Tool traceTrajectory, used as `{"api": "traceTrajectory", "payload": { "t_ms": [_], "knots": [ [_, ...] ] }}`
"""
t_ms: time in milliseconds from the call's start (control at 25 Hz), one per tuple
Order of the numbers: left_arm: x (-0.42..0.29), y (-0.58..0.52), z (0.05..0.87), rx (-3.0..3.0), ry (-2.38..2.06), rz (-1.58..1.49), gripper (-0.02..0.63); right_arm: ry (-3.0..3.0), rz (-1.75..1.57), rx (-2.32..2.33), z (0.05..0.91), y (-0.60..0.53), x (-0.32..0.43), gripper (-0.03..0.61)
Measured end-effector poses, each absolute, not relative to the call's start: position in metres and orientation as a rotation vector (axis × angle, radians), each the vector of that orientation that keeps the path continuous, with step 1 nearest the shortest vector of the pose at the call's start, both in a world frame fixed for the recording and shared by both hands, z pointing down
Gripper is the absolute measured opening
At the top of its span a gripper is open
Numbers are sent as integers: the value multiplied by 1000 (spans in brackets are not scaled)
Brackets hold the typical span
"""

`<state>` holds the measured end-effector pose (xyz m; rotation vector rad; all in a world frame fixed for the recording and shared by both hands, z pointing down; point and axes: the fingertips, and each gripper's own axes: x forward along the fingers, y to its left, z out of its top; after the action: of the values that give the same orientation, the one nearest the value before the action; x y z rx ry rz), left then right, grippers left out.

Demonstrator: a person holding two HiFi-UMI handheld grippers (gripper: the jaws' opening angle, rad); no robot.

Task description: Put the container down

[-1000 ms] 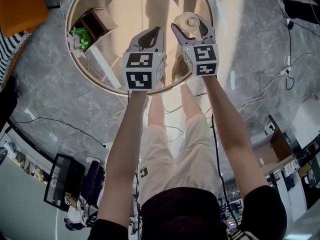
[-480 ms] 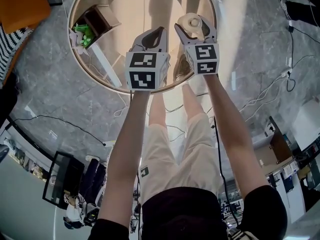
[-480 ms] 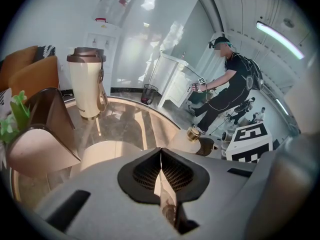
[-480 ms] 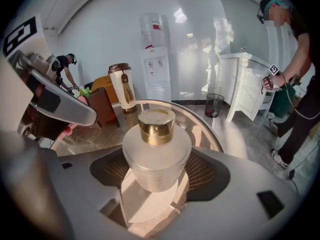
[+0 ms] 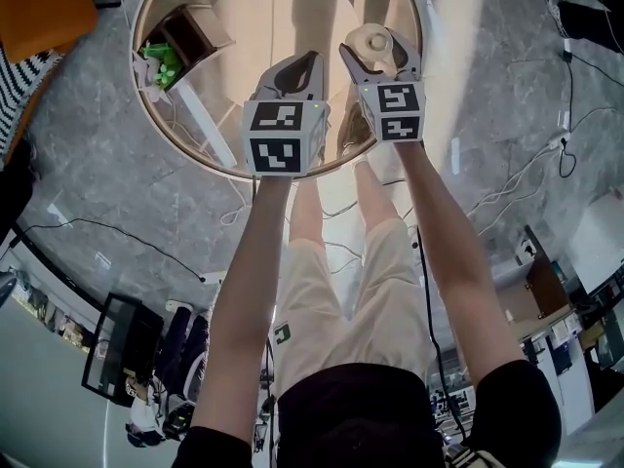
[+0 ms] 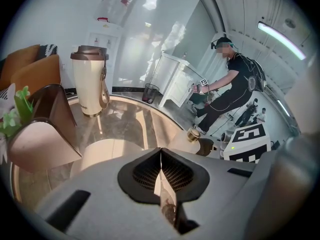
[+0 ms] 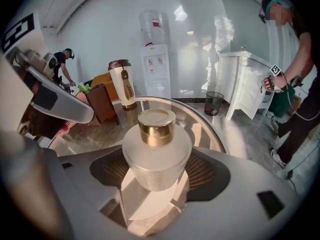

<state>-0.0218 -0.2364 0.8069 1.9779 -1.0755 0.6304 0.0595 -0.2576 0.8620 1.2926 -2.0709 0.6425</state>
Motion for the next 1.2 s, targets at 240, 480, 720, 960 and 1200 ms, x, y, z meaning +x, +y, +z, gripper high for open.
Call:
{"api": "traceTrajectory", "payload": {
  "t_ms": [240, 480, 720, 960, 1200],
  "knots": [
    [-22, -235, 806, 1965, -1087, 623, 18, -2055, 638, 1267, 862, -253, 61, 330],
    [-23, -236, 807, 1949, -1100, 611, 18, -2046, 632, 1223, 862, -247, 55, 331],
    [-19, -235, 807, 1937, -1103, 606, 18, -2034, 648, 1252, 858, -247, 57, 331],
    [-24, -232, 799, 1908, -1129, 586, 18, -2035, 666, 1248, 841, -240, 59, 331],
    [-38, -221, 788, 1851, -1176, 612, 18, -2006, 678, 1201, 819, -221, 62, 326]
  ]
}}
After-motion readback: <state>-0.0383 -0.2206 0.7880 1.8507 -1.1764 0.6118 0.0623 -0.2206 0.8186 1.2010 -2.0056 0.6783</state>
